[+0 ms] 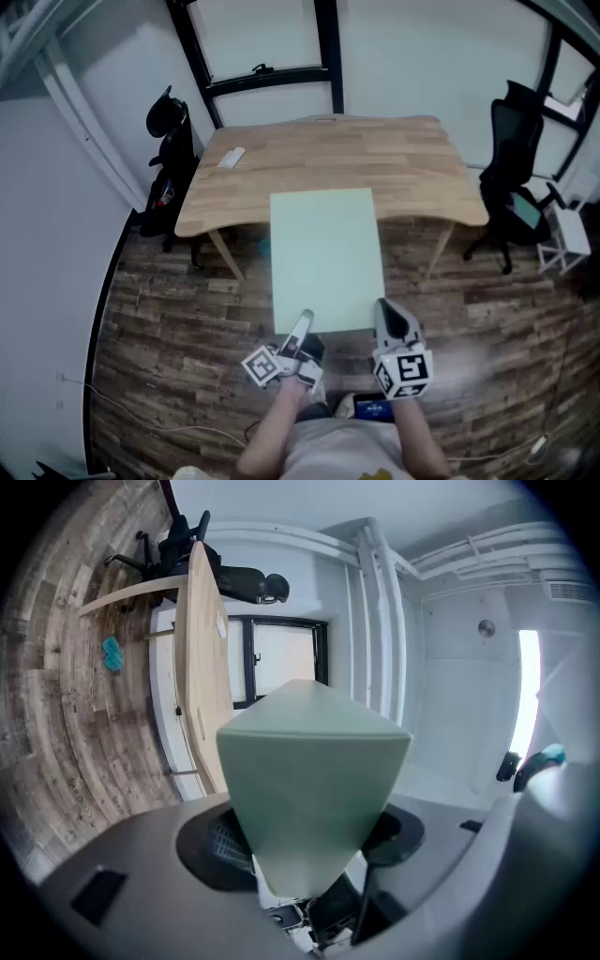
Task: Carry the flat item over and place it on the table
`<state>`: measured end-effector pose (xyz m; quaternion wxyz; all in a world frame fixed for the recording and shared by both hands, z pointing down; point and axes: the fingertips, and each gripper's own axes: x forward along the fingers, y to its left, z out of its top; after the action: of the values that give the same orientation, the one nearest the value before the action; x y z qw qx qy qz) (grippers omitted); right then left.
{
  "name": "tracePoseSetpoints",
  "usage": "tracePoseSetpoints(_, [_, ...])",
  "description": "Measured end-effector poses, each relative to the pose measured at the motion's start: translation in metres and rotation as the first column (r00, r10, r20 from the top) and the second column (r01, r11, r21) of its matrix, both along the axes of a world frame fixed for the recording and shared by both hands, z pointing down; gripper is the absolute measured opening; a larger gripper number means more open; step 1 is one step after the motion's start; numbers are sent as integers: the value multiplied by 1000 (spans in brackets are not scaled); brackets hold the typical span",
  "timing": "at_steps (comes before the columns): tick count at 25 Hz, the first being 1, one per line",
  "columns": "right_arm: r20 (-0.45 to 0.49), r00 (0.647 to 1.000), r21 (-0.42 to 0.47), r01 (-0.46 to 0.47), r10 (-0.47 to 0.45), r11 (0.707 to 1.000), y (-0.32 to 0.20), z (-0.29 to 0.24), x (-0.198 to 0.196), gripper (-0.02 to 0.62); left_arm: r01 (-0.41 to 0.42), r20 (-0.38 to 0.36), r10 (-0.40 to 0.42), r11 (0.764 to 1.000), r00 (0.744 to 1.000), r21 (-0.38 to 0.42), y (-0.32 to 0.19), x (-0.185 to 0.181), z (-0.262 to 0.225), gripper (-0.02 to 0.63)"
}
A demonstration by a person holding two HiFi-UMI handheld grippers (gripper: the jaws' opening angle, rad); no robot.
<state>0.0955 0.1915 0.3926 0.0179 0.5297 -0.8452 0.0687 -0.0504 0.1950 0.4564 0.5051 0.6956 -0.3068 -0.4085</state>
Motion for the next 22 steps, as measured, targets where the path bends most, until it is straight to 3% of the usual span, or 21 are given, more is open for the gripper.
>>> tracePoseSetpoints(22, [5, 1000, 8, -30, 30, 1000, -6, 19, 30, -2, 7, -22, -8, 999, 1000, -46, -13, 6, 2, 287])
